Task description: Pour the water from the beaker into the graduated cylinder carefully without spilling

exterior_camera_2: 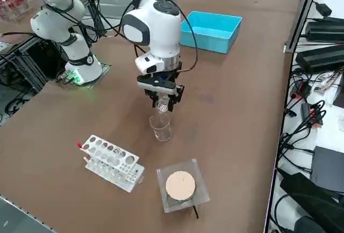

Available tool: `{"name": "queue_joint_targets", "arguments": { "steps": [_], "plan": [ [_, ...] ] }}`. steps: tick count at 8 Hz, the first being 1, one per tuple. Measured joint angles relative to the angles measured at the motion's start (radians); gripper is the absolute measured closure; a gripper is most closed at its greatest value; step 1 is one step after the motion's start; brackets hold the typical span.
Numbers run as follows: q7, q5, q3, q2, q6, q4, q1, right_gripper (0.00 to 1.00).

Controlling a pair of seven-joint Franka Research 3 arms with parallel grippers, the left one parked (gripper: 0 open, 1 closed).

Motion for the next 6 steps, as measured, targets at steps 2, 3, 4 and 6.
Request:
{"name": "queue_joint_targets", "arguments": {
  "steps": [2, 3, 4, 6],
  "plan": [
    [0.015, -0.095, 0.000, -0.001, 0.000, 0.000, 0.000, 0.40],
    [0.042, -0.146, 0.000, -0.002, 0.000, 0.000, 0.002, 0.40],
    [0.080, -0.200, 0.001, -0.006, -0.004, 0.000, 0.013, 0.40],
    [0.189, -0.325, 0.003, -0.021, -0.054, 0.002, 0.069, 0.40]
  ]
}}
